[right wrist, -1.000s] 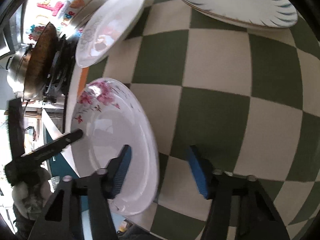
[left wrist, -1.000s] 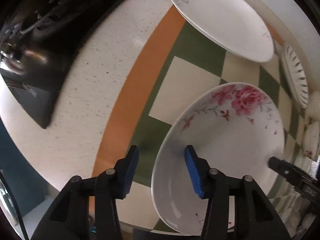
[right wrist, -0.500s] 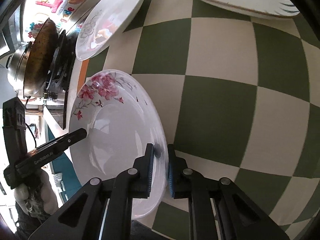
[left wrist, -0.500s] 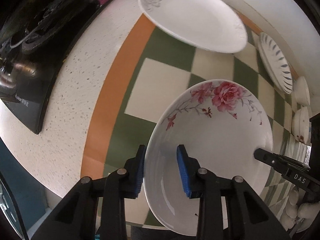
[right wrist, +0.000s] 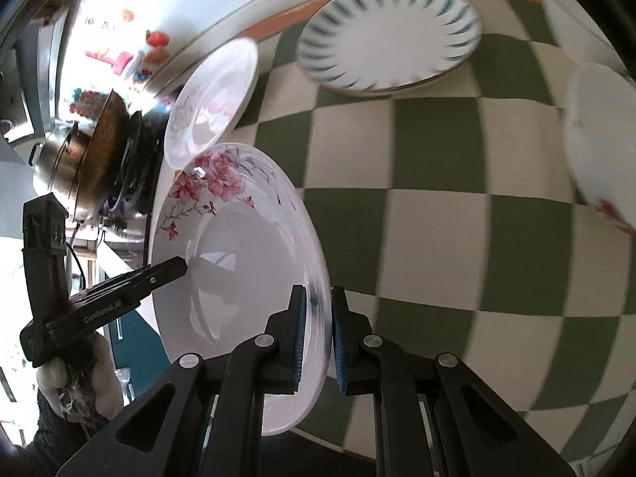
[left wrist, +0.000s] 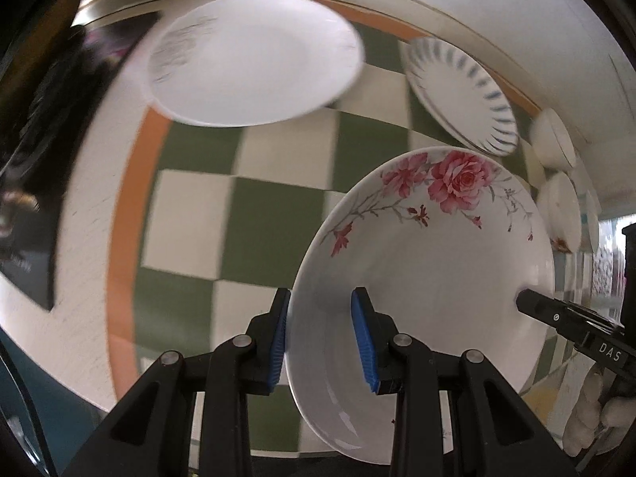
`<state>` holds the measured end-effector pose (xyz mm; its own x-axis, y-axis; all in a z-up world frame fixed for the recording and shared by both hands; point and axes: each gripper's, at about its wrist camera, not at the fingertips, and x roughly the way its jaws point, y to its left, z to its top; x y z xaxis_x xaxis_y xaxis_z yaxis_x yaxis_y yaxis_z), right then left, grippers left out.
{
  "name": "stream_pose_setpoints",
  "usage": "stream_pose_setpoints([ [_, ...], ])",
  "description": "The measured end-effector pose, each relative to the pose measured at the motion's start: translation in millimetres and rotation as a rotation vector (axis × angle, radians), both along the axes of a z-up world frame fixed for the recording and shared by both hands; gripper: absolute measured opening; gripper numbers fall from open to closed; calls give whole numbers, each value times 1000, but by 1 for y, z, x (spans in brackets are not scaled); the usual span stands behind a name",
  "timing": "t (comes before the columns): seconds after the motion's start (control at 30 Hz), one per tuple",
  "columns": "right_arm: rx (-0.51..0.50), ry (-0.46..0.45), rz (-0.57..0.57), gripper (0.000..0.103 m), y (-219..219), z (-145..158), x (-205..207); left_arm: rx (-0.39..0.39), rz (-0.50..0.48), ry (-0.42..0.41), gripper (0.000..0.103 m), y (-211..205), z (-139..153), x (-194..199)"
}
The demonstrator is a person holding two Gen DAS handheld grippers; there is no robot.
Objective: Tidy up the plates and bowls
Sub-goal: 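Lift the pink-flower plate with both tools and carry it toward the grey-flower plate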
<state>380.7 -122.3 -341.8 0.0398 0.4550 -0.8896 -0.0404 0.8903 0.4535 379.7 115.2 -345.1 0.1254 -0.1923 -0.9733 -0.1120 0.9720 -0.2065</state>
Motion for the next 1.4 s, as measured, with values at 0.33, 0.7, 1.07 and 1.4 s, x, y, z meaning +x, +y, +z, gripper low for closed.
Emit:
stream_pose_setpoints([
  [0.33, -19, 24, -121, 14, -70, -16, -16, 13, -147, 21, 28, -54, -17, 20],
  [0.7, -18, 57, -152, 14, -88, -42, -18, 18, -167, 79, 28, -54, -39, 25],
  [1.07, -36, 67, -141, 14, -86, -49, -18, 33, -177, 67, 29, -60, -44, 25],
  [1.4, -12, -12, -169, 16, -92, 26, 5, -63, 43, -53, 33, 12, 20, 26],
])
